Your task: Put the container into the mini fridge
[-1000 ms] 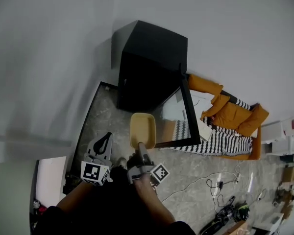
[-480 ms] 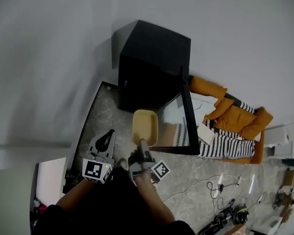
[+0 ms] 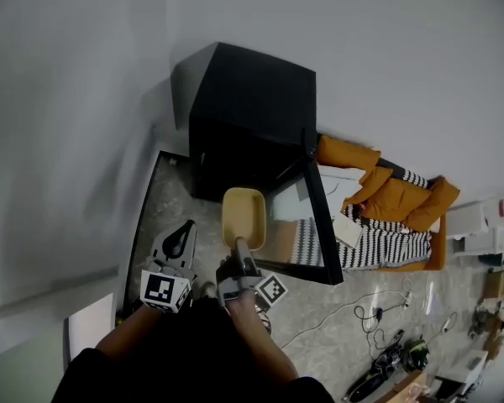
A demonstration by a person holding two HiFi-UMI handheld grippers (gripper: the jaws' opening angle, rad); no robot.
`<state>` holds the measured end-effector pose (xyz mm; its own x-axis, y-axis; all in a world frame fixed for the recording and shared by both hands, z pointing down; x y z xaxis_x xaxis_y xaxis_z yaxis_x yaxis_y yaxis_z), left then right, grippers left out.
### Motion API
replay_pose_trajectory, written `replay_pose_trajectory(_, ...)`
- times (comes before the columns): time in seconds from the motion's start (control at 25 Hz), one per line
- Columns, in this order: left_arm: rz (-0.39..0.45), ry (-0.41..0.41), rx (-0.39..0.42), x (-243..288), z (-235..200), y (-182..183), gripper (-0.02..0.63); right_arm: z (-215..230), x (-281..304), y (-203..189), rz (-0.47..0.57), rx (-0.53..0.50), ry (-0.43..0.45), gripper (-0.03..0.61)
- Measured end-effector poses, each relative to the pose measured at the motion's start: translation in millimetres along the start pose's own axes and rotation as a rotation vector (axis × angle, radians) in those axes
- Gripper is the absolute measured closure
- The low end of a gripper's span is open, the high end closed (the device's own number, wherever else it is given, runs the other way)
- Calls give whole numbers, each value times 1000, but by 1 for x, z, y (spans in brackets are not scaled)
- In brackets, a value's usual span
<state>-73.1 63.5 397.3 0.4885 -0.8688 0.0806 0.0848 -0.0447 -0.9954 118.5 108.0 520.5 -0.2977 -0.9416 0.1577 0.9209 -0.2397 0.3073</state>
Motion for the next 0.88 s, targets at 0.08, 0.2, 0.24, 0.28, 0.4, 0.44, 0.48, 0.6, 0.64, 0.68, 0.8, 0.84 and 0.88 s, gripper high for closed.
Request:
replay_pose_trajectory(0.08, 7, -17, 2, 13, -13, -5, 609, 0, 15, 0, 13, -7, -4, 368)
replay_pose_trajectory(0.2, 7, -24, -1, 30, -31, 0, 608, 4, 35, 1, 37, -13, -4, 368)
replay_pose_trajectory(0.24, 10, -31, -6, 36, -36, 1, 609, 4, 42, 2, 47, -11, -4, 368)
replay_pose_trajectory(0.28, 14, -42, -10, 43, -41, -1, 609, 4, 49, 3, 58, -9, -4, 368)
replay_pose_trajectory(0.4, 22, -74, -12, 63, -57, -7, 609, 5, 71, 5, 87, -11, -2, 368)
replay_pose_trajectory(0.44, 16, -82, -12, 69, -61, -7, 609, 6, 78, 6, 96, -14, 0, 368)
replay_pose_trajectory(0.48, 14, -89, -9, 74, -66, -7, 609, 7, 84, 7, 103, -19, 1, 368)
replay_pose_trajectory(0.6, 29, -106, 0, 87, -77, -6, 609, 10, 99, 11, 124, -33, 7, 368)
replay_pose_trajectory(0.64, 25, -108, -3, 91, -80, -6, 609, 12, 103, 12, 131, -35, 8, 368)
replay_pose_trajectory(0.68, 19, -110, -6, 95, -82, -7, 609, 14, 108, 15, 138, -34, 9, 368)
replay_pose_trajectory(0.8, -10, -103, -14, 103, -85, -14, 609, 24, 119, 23, 153, -29, 3, 368)
replay_pose_trajectory(0.84, -12, -98, -13, 106, -86, -15, 609, 28, 122, 27, 157, -32, -2, 368)
replay_pose_trajectory(0.88, -6, -96, -11, 109, -85, -16, 609, 31, 125, 30, 162, -34, -6, 368)
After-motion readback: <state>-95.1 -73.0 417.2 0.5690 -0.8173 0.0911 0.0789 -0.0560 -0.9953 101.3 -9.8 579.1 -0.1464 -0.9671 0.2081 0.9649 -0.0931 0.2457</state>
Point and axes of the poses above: the fingertips, and each gripper's own axes: x forward along the fingers, z to its right, y out of its top, the point moved 8 cm from there along -x, backward along the fingers, and after that the axes turned 11 degrees about x, right-handed, at the moved point
